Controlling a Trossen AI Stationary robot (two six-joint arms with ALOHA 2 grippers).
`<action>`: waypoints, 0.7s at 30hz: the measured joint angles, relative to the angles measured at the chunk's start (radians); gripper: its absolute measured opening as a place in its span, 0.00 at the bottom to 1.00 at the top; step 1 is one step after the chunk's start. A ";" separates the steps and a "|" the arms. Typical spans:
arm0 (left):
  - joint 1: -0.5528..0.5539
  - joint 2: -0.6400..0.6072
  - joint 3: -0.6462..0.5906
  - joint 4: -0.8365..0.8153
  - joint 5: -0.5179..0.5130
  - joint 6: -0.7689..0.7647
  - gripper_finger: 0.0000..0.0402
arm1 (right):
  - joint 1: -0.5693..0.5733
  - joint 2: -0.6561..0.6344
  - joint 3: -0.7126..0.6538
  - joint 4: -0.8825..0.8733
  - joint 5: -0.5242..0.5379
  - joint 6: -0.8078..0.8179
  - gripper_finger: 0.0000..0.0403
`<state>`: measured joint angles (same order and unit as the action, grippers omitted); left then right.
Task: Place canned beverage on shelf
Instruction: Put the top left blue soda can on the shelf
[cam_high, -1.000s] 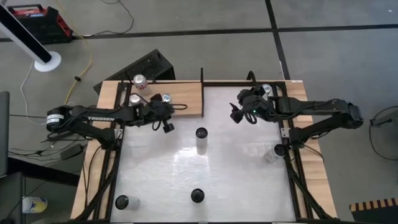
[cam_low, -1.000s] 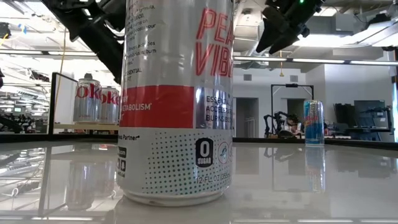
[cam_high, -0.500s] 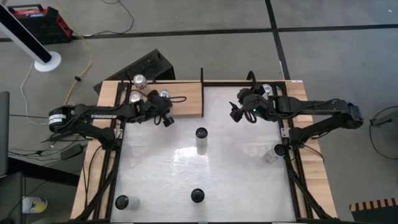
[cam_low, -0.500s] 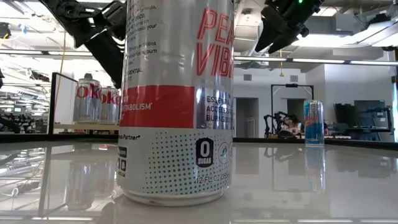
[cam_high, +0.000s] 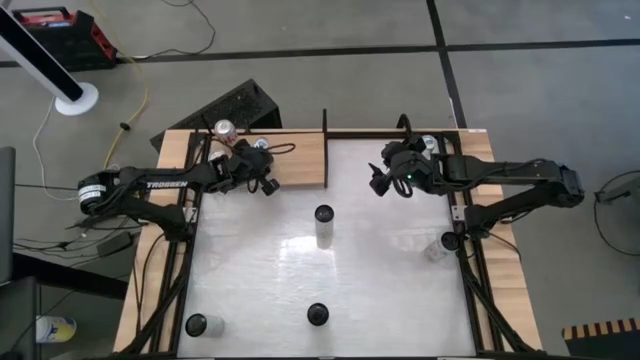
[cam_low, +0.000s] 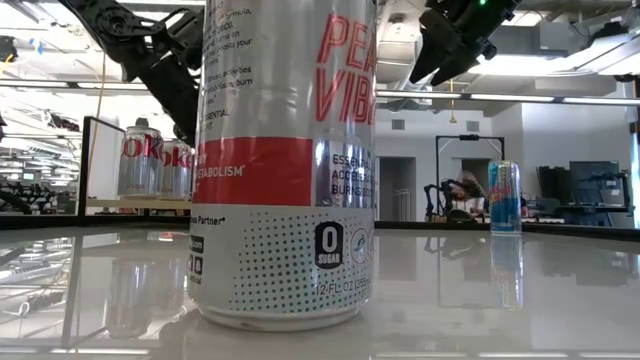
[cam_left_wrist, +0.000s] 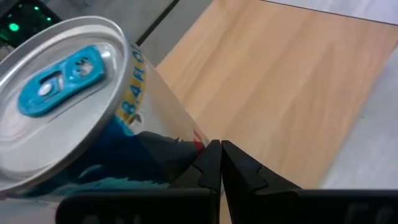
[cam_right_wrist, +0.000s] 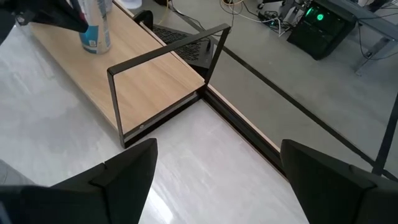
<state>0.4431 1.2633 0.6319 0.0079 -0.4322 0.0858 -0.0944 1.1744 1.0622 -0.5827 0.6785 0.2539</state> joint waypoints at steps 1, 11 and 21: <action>0.007 0.000 0.000 0.005 0.001 -0.001 0.00 | 0.000 0.000 0.000 0.000 0.000 0.000 0.90; 0.064 0.000 0.000 0.014 0.002 0.000 0.00 | 0.000 0.000 0.000 0.000 -0.002 0.000 0.90; 0.105 0.000 0.000 0.014 0.027 0.011 0.00 | 0.000 0.000 0.000 0.007 -0.002 0.000 0.90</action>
<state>0.5476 1.2629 0.6319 0.0223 -0.4049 0.0963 -0.0944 1.1744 1.0622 -0.5758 0.6769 0.2543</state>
